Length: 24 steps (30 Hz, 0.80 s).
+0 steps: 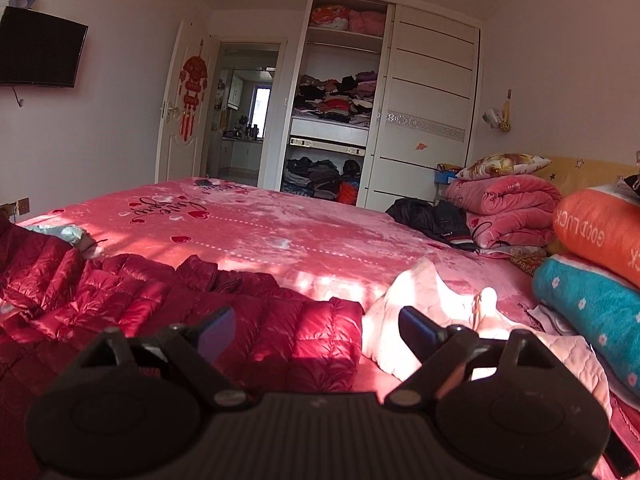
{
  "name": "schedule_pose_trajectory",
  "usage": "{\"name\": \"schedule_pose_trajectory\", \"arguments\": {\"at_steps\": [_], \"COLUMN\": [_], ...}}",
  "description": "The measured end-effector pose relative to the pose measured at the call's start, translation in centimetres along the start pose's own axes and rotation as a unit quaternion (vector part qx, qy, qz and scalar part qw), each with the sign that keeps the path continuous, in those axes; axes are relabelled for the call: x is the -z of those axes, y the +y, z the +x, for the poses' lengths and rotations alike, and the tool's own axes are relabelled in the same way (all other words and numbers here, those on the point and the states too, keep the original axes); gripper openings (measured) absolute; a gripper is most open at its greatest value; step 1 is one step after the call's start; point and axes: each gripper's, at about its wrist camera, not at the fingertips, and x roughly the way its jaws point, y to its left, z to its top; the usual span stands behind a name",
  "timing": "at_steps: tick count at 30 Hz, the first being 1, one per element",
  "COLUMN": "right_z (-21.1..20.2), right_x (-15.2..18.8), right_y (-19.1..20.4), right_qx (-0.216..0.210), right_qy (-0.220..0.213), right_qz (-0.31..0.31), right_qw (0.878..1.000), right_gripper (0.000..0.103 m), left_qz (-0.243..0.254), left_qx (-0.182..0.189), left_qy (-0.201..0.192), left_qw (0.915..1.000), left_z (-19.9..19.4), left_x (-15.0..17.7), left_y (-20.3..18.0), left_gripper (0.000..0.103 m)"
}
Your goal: Fold large clothes
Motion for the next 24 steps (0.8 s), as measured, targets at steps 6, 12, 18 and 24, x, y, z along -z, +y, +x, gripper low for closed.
{"name": "schedule_pose_trajectory", "arguments": {"at_steps": [6, 12, 18, 24], "right_z": [2.5, 5.7, 7.4, 7.6], "right_x": [-0.3, 3.6, 7.1, 9.2], "right_y": [-2.3, -5.8, -11.2, -15.7], "right_qx": [-0.029, -0.027, 0.008, 0.024], "right_qy": [-0.034, 0.009, 0.045, 0.035], "right_qz": [0.074, 0.181, 0.310, 0.414], "right_qw": [0.996, 0.983, 0.950, 0.909], "right_gripper": [0.088, 0.087, 0.081, 0.081], "left_qz": [0.045, 0.098, 0.149, 0.200], "left_qx": [0.070, 0.138, 0.192, 0.224], "left_qy": [0.013, 0.048, 0.097, 0.159], "left_qw": [0.9965, 0.9843, 0.9653, 0.9405], "left_z": [2.1, 5.0, 10.3, 15.3], "left_x": [0.2, 2.4, 7.2, 15.1], "left_y": [-8.9, -17.8, -24.5, -29.2], "left_gripper": [0.011, 0.011, 0.011, 0.011]}}
